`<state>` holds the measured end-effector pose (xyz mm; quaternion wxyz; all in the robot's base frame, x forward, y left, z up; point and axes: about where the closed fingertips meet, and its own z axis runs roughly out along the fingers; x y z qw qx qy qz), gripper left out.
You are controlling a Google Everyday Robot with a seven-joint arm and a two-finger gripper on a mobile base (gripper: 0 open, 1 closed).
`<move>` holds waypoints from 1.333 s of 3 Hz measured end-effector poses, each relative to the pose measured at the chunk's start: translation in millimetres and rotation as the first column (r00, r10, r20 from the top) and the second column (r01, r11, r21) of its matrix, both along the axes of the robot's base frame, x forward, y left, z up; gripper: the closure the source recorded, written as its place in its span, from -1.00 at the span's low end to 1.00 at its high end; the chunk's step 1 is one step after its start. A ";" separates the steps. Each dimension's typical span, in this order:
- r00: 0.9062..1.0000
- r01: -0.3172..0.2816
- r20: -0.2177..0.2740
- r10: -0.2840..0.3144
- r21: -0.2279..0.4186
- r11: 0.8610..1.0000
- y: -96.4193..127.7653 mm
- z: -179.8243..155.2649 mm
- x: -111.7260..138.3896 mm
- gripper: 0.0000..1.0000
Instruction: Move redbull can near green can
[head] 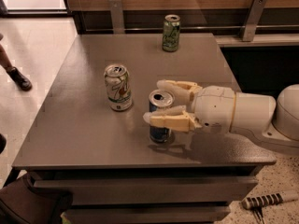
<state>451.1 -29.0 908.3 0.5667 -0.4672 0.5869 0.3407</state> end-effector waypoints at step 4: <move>1.000 -0.011 0.004 0.011 -0.005 1.000 6.5 2.2 -1.9 1.00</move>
Offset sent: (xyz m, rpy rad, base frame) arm -0.0006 0.0019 0.0007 -0.0014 -0.0012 0.0034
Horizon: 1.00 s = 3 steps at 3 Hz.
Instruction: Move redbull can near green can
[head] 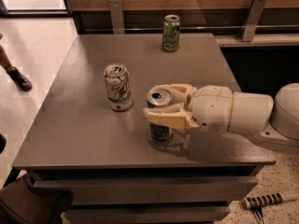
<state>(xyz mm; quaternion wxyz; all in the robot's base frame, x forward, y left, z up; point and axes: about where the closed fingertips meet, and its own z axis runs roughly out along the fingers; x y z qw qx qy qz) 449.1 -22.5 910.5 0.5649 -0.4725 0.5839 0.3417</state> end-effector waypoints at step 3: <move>0.997 0.066 0.046 -0.064 -0.029 0.997 -50.7 72.1 79.4 1.00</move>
Offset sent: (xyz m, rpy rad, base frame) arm 0.0906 -0.0660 0.0905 -0.0247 -0.0479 -0.0712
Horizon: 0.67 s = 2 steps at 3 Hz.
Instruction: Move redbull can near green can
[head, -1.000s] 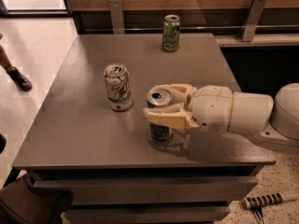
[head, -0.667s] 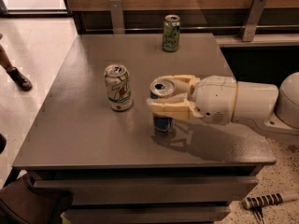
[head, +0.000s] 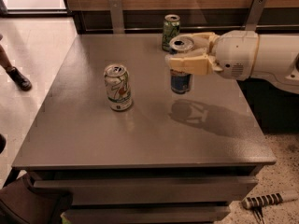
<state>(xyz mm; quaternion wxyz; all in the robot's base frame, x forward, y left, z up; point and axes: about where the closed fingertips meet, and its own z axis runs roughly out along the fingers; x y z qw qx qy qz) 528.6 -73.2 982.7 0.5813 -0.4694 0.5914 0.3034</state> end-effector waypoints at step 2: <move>0.992 0.120 0.025 -0.123 0.088 0.989 -56.2 23.9 121.0 1.00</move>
Offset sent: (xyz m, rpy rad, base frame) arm 0.1730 -0.0867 0.0285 0.1309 -0.0339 -0.1986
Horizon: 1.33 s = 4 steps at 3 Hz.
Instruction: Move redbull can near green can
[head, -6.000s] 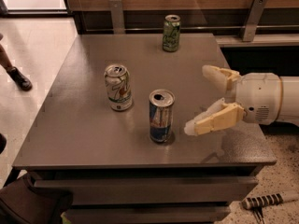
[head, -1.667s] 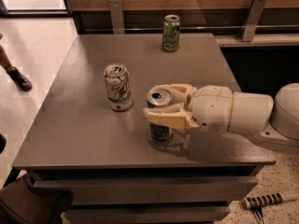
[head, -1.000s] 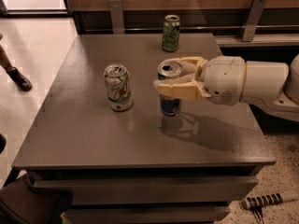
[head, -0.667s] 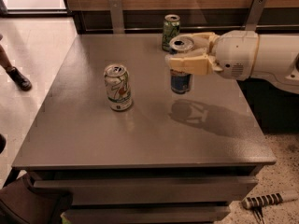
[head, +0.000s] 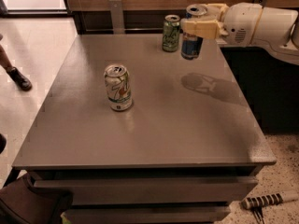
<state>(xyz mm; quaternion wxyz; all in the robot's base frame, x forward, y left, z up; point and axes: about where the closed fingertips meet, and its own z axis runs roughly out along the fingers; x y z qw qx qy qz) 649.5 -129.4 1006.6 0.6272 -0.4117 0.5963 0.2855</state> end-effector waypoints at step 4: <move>0.982 0.167 -0.084 -0.166 0.005 0.986 -27.0 -35.3 95.6 1.00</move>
Offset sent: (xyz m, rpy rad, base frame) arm 0.1345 -0.0700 -0.0507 -0.0109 0.1228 -0.2796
